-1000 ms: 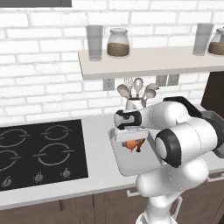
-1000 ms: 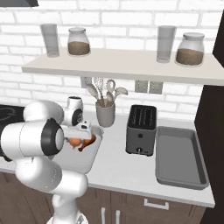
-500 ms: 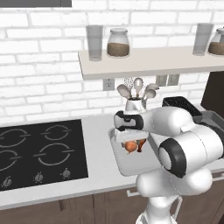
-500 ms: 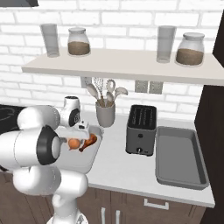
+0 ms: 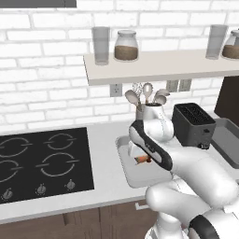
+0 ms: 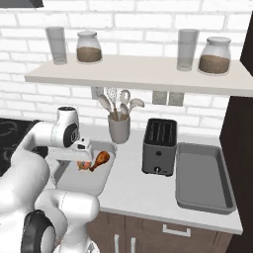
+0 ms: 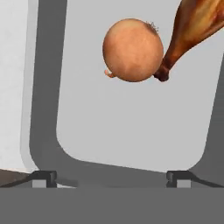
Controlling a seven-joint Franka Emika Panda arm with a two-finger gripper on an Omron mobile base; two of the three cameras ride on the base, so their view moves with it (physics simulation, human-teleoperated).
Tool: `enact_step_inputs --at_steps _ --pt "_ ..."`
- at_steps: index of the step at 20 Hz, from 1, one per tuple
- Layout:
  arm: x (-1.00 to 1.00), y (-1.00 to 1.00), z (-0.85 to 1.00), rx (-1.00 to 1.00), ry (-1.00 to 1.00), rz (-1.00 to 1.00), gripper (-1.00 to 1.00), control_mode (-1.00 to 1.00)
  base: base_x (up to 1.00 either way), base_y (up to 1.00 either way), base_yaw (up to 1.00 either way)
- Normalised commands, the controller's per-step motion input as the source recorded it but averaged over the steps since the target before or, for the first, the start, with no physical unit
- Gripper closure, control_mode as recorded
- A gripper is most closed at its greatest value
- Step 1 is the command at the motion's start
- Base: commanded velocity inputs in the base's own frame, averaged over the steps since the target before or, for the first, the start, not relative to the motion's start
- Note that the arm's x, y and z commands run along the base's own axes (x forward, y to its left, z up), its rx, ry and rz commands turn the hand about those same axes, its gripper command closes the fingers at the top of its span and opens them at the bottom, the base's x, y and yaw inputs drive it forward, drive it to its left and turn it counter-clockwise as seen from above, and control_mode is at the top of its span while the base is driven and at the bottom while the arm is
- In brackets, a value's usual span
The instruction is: Place one onion and one chicken drumstick in each tupperware on the nearby counter, to pack two identical lunches.
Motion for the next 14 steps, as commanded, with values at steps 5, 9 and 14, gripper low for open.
enact_step_inputs --at_steps 5,9,14 --pt "-1.0 -0.21 0.57 0.0 -0.07 0.0 -1.0 -1.0 0.0 0.0 0.0" --pt "-0.97 -0.23 0.82 0.0 -0.14 0.0 -1.0 -1.0 0.0 0.0 0.0" --pt "-0.71 -0.14 1.0 0.0 -0.19 0.0 -1.0 -1.0 0.0 0.0 0.0"
